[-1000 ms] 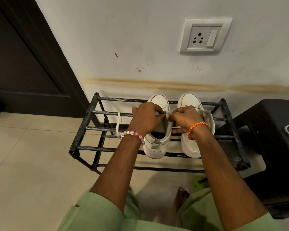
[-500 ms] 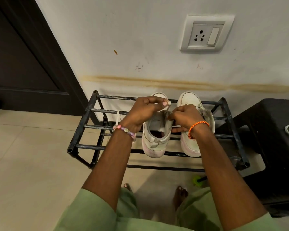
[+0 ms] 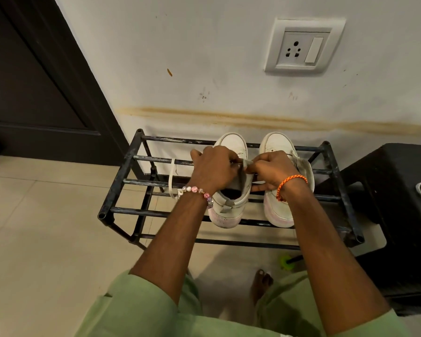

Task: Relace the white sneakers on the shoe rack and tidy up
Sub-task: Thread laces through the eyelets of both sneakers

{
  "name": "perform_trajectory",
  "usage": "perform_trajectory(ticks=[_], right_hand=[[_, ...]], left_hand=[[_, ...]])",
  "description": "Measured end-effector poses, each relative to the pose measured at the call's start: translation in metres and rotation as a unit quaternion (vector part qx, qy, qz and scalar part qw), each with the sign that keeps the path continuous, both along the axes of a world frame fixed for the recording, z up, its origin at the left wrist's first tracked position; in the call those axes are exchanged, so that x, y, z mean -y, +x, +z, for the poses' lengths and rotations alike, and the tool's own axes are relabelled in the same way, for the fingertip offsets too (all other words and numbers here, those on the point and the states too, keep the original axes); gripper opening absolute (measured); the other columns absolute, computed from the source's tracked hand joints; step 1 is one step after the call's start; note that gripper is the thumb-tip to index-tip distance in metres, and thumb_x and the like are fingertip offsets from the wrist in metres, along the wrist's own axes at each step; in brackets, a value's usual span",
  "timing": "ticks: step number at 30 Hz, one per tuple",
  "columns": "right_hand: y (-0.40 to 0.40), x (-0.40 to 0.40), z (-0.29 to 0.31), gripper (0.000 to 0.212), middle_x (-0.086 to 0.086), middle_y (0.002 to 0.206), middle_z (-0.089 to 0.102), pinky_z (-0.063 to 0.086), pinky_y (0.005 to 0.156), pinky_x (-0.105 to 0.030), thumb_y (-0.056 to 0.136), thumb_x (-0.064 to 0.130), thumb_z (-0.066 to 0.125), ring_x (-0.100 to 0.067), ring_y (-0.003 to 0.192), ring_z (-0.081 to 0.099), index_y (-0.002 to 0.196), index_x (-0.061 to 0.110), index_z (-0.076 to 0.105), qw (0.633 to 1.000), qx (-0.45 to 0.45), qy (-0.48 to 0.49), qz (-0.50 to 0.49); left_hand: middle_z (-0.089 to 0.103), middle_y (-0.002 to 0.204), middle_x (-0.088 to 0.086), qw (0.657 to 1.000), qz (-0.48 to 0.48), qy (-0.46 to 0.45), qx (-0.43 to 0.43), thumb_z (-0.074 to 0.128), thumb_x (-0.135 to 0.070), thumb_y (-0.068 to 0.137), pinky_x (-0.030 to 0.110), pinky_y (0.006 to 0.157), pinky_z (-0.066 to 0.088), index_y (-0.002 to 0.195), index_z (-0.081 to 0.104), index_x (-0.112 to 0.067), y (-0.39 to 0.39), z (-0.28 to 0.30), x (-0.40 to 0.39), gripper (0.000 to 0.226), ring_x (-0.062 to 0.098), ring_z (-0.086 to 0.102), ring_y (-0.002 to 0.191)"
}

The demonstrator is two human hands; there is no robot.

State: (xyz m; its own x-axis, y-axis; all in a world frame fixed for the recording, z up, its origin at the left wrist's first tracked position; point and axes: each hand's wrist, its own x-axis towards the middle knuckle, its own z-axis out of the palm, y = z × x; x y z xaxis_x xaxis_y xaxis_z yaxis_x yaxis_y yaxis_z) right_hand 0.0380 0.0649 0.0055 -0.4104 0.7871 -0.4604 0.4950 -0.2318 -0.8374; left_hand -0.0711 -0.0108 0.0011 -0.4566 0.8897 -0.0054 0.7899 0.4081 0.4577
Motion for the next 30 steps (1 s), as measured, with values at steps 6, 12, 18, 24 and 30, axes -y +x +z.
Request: perform_trajectory(ticks=[6, 12, 18, 24, 30], right_hand=[[0.0, 0.0, -0.002, 0.016, -0.013, 0.084, 0.064, 0.058, 0.058, -0.038, 0.081, -0.006, 0.06, -0.028, 0.079, 0.065, 0.072, 0.006, 0.064, 1.0, -0.001, 0.002, -0.003], [0.001, -0.001, -0.001, 0.013, -0.014, 0.082, 0.065, 0.058, 0.061, -0.04, 0.082, -0.004, 0.062, -0.028, 0.075, 0.066, 0.073, 0.006, 0.064, 1.0, -0.009, -0.008, 0.003], [0.001, 0.001, 0.001, 0.015, -0.011, 0.081, 0.064, 0.058, 0.059, -0.037, 0.082, -0.004, 0.063, -0.025, 0.073, 0.065, 0.073, 0.008, 0.062, 1.0, -0.01, -0.013, 0.005], [0.001, 0.002, 0.002, 0.017, -0.01, 0.078, 0.063, 0.058, 0.058, -0.036, 0.084, -0.004, 0.06, -0.023, 0.071, 0.064, 0.072, 0.007, 0.062, 1.0, -0.004, -0.003, 0.01], [0.003, 0.001, 0.003, 0.017, -0.011, 0.08, 0.063, 0.059, 0.055, -0.034, 0.083, -0.004, 0.061, -0.024, 0.074, 0.064, 0.072, 0.008, 0.063, 1.0, -0.003, -0.001, 0.008]], left_hand=[[0.071, 0.095, -0.008, 0.988, 0.03, 0.042, 0.146, 0.065, -0.03, 0.086, 0.038, 0.094, 0.034, 0.09, 0.075, -0.028, -0.005, -0.006, -0.003, 0.011, 0.016, 0.058, 0.103], [0.069, 0.078, -0.009, 0.853, 0.042, 0.21, 0.475, 0.066, -0.004, 0.085, 0.014, 0.076, 0.049, 0.08, 0.07, -0.015, -0.009, 0.019, 0.001, 0.013, 0.0, 0.064, 0.078], [0.07, 0.081, -0.002, 0.75, 0.092, 0.253, 0.605, 0.054, -0.002, 0.091, 0.019, 0.076, 0.047, 0.075, 0.06, -0.012, -0.014, 0.031, 0.004, 0.019, 0.006, 0.063, 0.077], [0.056, 0.075, -0.012, 0.974, 0.092, 0.101, 0.179, 0.054, -0.032, 0.092, 0.035, 0.083, 0.035, 0.092, 0.055, -0.02, -0.005, 0.013, 0.0, 0.013, 0.019, 0.053, 0.082], [0.065, 0.113, 0.002, 1.0, 0.02, 0.018, 0.003, 0.058, -0.029, 0.091, 0.037, 0.094, 0.027, 0.109, 0.07, -0.022, 0.008, 0.002, -0.004, 0.023, 0.023, 0.054, 0.112]])
